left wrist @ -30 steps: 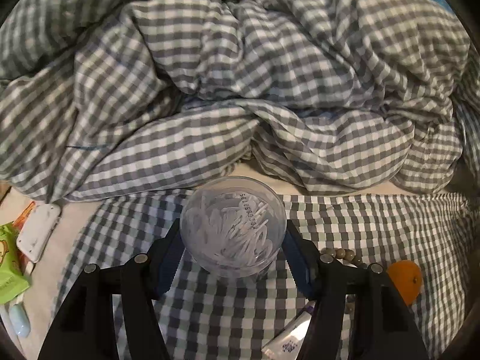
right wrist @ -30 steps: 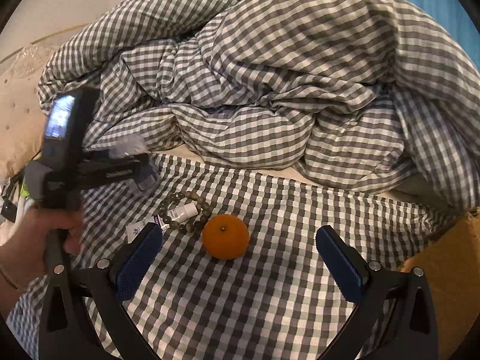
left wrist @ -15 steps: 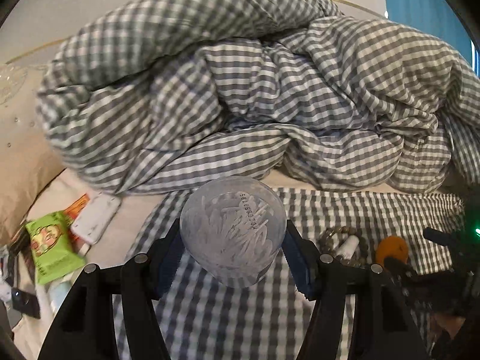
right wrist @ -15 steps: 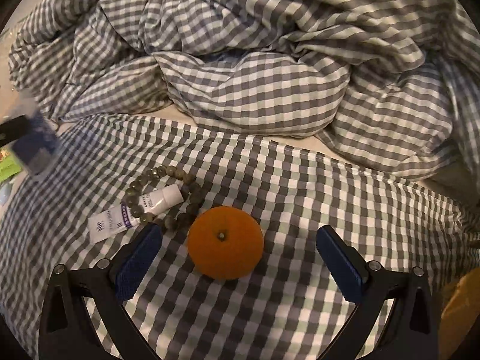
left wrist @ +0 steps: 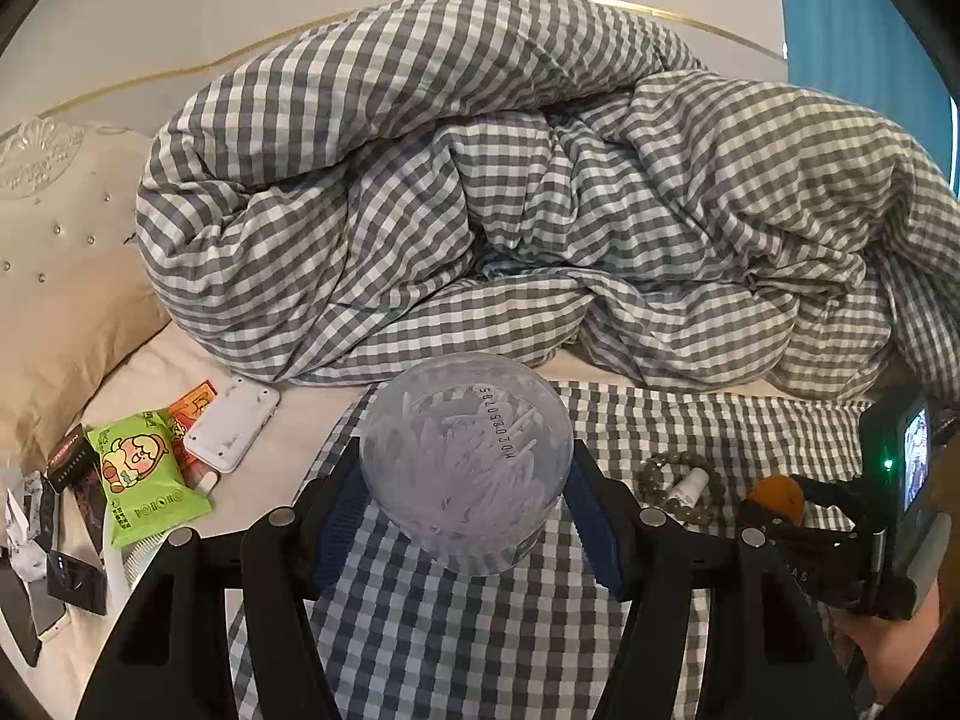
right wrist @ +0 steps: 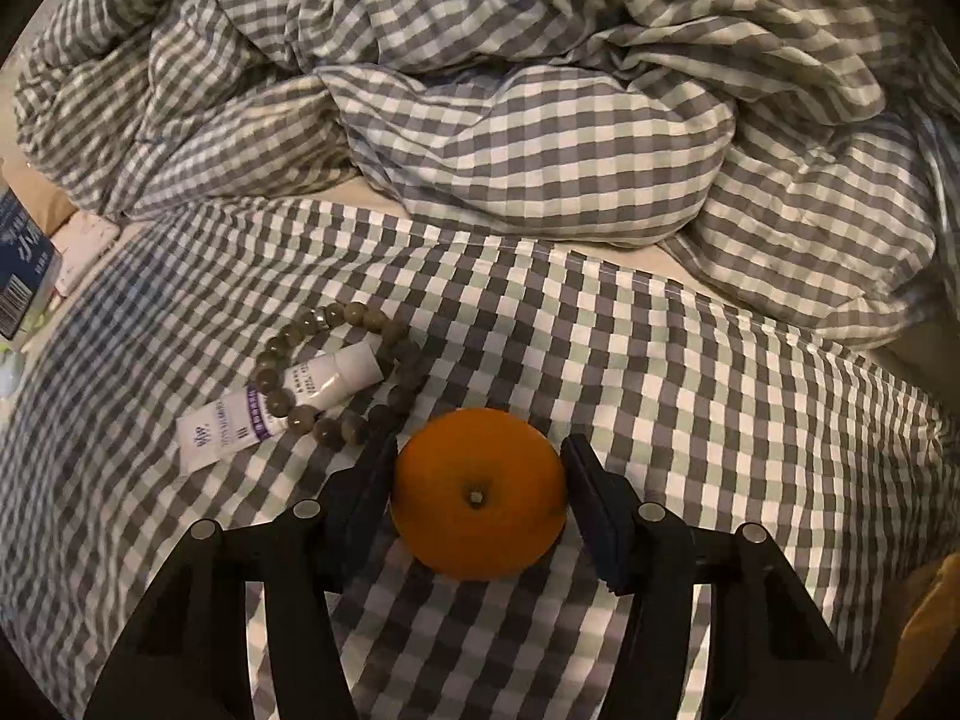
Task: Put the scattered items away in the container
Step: 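Grasp the cotton-swab tub with left tool while right tool grasps the orange, then carry the tub and orange over the box and release the orange, then lower the cotton-swab tub into the box and open the left tool, then move both tools back over the tube and bracelet on the bed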
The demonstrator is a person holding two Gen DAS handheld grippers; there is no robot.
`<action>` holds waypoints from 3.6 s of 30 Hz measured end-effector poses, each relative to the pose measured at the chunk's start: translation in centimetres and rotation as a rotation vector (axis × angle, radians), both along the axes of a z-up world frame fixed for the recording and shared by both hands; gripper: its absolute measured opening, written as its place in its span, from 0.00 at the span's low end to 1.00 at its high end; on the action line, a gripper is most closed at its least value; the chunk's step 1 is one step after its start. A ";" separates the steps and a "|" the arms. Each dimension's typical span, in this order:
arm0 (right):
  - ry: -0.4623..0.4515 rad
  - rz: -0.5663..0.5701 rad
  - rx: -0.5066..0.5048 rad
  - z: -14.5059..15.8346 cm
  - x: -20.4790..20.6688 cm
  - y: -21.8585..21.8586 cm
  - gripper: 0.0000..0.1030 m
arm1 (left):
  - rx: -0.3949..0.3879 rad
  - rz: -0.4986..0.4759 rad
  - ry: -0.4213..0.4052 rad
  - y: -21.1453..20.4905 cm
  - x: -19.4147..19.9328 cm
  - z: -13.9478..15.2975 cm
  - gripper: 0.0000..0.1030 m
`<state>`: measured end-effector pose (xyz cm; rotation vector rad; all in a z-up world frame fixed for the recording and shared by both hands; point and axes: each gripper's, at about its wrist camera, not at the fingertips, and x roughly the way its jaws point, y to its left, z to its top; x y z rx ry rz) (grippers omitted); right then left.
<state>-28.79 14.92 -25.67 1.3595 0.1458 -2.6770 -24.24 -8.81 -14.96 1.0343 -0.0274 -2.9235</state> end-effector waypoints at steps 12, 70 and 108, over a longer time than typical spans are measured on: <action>0.130 0.015 -0.054 7.4 6.2 0.8 0.55 | 0.009 -0.035 0.058 3.3 4.1 4.5 0.63; 0.452 -0.463 -0.013 22.2 34.6 31.4 0.79 | 0.073 -0.471 0.179 34.4 19.8 13.7 0.63; 0.503 -0.521 -0.026 24.1 36.9 32.9 0.91 | 0.087 -0.510 0.101 37.6 18.7 11.5 1.00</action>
